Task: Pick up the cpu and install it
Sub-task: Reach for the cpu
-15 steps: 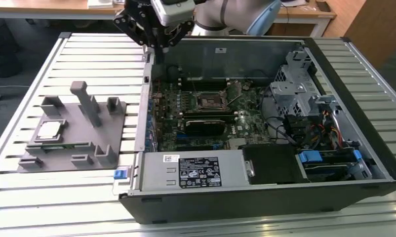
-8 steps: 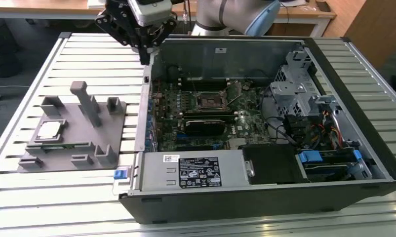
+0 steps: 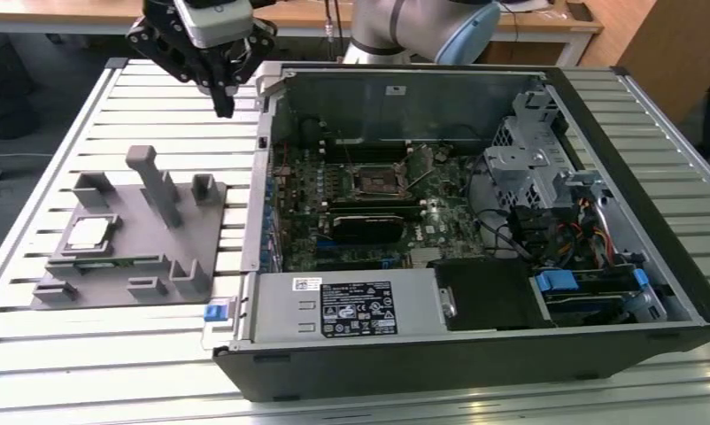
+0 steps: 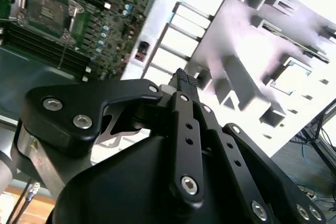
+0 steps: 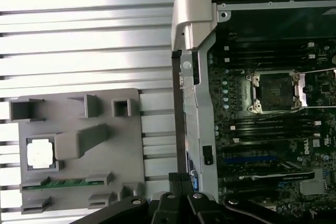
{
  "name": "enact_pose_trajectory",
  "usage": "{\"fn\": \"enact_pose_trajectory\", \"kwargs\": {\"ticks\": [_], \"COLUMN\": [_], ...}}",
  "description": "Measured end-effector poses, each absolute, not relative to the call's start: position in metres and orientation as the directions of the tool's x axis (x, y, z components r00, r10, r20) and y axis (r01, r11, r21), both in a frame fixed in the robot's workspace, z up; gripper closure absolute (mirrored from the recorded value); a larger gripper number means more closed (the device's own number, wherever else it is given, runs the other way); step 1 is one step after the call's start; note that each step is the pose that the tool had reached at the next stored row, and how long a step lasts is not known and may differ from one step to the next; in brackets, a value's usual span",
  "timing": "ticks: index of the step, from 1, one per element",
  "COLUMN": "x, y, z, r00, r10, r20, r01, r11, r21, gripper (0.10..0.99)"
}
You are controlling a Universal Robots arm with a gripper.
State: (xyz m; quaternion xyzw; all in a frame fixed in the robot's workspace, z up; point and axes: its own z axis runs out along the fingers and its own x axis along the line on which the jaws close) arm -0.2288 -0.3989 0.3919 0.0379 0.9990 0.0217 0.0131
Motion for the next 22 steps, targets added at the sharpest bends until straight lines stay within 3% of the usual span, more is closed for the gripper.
{"fn": "enact_pose_trajectory", "kwargs": {"ticks": [22], "x": [-0.329], "y": [-0.398], "z": [0.387], "r00": [-0.997], "r10": [0.076], "r20": [-0.023], "r01": [0.075], "r11": [0.996], "r21": [0.044], "gripper": [0.98]}}
